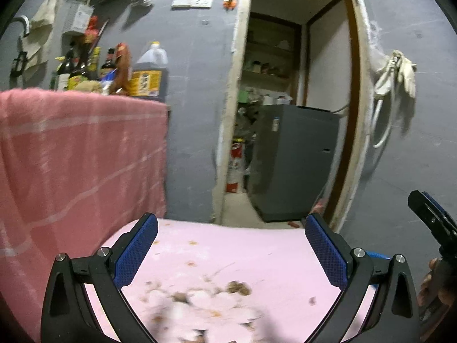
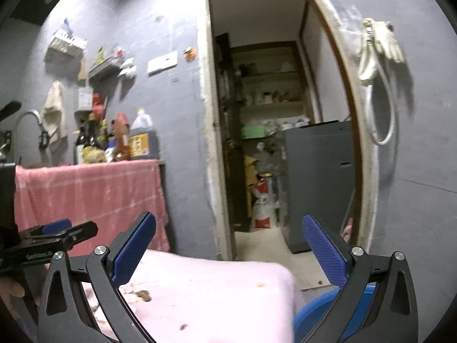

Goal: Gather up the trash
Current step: 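Move both tools back over the last brown pieces on the table, then grasp a small brown piece with the right tool, then grasp another brown piece with the left tool while the right tool holds its piece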

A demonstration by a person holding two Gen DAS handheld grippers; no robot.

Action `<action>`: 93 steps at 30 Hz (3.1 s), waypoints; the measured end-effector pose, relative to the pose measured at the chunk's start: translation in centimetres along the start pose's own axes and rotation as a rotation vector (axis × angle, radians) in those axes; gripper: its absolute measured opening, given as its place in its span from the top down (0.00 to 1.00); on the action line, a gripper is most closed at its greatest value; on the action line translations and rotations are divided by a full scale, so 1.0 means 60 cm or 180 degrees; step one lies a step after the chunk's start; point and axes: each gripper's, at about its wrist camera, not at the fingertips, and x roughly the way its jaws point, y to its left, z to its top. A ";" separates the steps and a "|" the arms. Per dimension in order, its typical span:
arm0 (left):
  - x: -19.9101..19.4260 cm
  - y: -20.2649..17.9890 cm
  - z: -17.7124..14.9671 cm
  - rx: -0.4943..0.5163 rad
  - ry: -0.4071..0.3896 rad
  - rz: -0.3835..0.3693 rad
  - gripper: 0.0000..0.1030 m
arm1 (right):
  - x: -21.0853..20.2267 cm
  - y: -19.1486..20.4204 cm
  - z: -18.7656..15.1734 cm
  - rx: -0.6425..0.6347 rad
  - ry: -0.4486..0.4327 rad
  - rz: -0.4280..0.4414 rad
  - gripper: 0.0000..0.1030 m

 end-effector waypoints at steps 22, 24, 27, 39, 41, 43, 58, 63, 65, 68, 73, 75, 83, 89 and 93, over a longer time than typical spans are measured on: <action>0.093 0.113 -0.091 0.0002 0.1075 0.0650 0.02 | 0.196 0.133 -0.126 -0.0733 0.1926 0.0503 0.01; 0.099 0.123 -0.093 -0.0078 0.1160 0.0646 0.02 | 0.211 0.141 -0.137 -0.0761 0.2082 0.0592 0.06; 0.108 0.137 -0.099 -0.0207 0.1284 0.0625 0.02 | 0.227 0.153 -0.153 -0.0866 0.2272 0.0677 0.18; 0.118 0.150 -0.097 -0.0330 0.1448 0.0489 0.02 | 0.258 0.181 -0.186 -0.1030 0.2662 0.0892 0.71; 0.119 0.149 -0.094 -0.0304 0.1453 0.0461 0.02 | 0.256 0.181 -0.186 -0.1008 0.2665 0.0950 0.81; 0.121 0.145 -0.092 -0.0254 0.1460 0.0428 0.02 | 0.255 0.182 -0.184 -0.0991 0.2664 0.0968 0.88; 0.160 0.068 -0.105 0.0381 0.1644 0.0205 0.02 | 0.242 0.104 -0.152 -0.0675 0.2431 0.0686 0.88; 0.177 0.026 -0.115 0.0719 0.1757 0.0015 0.02 | 0.229 0.071 -0.146 -0.0574 0.2382 0.0612 0.88; 0.184 0.014 -0.117 0.0759 0.1787 -0.0035 0.03 | 0.226 0.060 -0.145 -0.0526 0.2375 0.0610 0.88; 0.200 -0.001 -0.120 0.0749 0.1878 -0.0103 0.11 | 0.221 0.052 -0.143 -0.0466 0.2351 0.0632 0.88; 0.216 -0.014 -0.130 0.0809 0.2009 -0.0197 0.36 | 0.216 0.046 -0.143 -0.0417 0.2324 0.0657 0.88; 0.218 -0.016 -0.129 0.0806 0.2008 -0.0242 0.47 | 0.214 0.043 -0.143 -0.0395 0.2318 0.0674 0.88; 0.216 -0.036 -0.130 0.0784 0.2072 -0.0262 0.82 | 0.208 0.036 -0.144 -0.0328 0.2294 0.0689 0.88; 0.211 -0.041 -0.123 0.0613 0.2019 -0.0225 0.90 | 0.188 0.038 -0.137 -0.0255 0.2125 0.0662 0.88; 0.175 -0.046 -0.104 0.0466 0.1693 -0.0303 0.90 | 0.161 0.030 -0.122 -0.0179 0.1852 0.0611 0.88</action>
